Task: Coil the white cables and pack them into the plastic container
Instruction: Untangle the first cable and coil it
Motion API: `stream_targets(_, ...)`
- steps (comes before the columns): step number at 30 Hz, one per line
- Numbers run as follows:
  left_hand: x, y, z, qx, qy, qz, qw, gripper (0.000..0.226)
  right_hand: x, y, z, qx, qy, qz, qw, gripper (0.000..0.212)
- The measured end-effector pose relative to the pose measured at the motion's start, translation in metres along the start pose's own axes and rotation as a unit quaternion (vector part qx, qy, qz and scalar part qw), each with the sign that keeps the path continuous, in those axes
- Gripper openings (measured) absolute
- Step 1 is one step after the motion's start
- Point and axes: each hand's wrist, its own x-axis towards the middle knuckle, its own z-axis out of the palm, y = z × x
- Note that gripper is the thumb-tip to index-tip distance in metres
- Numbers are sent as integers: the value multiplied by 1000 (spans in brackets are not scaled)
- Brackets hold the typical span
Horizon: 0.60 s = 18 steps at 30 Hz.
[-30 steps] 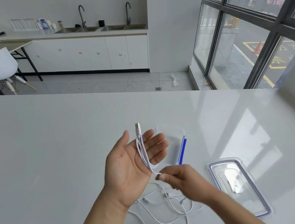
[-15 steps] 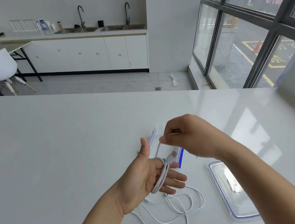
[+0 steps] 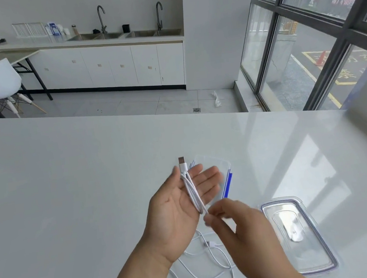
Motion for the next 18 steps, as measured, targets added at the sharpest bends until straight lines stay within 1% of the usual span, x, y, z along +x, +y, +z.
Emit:
stream_targets(2,2,-5,2,25,12,25,999,43,-4,6,6,-45,41,-17,998,10)
stream_targets(3,3,-9,3,39,20,36,998,34,-5,9,8,-49,45,-5,998,11)
stream_targets(4,3,-12,4,46,29,44,998,26,-6,11,8,-28,31,20,999,11)
stream_targets(5,3,-13,5,47,36,49,997,19,-6,13,8,38,4,63,997,7)
stream_targets(6,3,-14,5,43,38,51,997,15,-5,15,8,149,-30,117,982,3)
stream_targets(7,3,-14,4,35,34,50,998,12,-3,15,6,267,-56,171,947,6)
stream_targets(8,2,-13,4,29,24,46,998,9,-2,15,6,376,-69,214,899,12)
stream_targets(9,1,-12,3,27,8,39,999,7,-1,16,6,448,-69,242,858,15)
stream_targets(10,0,-11,3,30,-8,32,999,6,-1,17,6,491,-62,260,829,17)
stream_targets(12,-1,-10,3,41,-33,30,998,10,0,17,9,528,-51,269,804,21)
stream_targets(14,-2,-9,3,42,-52,36,997,10,2,18,13,561,-46,260,784,19)
stream_targets(16,-2,-8,2,41,-68,40,996,7,3,17,15,583,-45,236,776,15)
stream_targets(18,-2,-6,0,43,-87,38,995,8,3,18,16,593,-32,222,773,21)
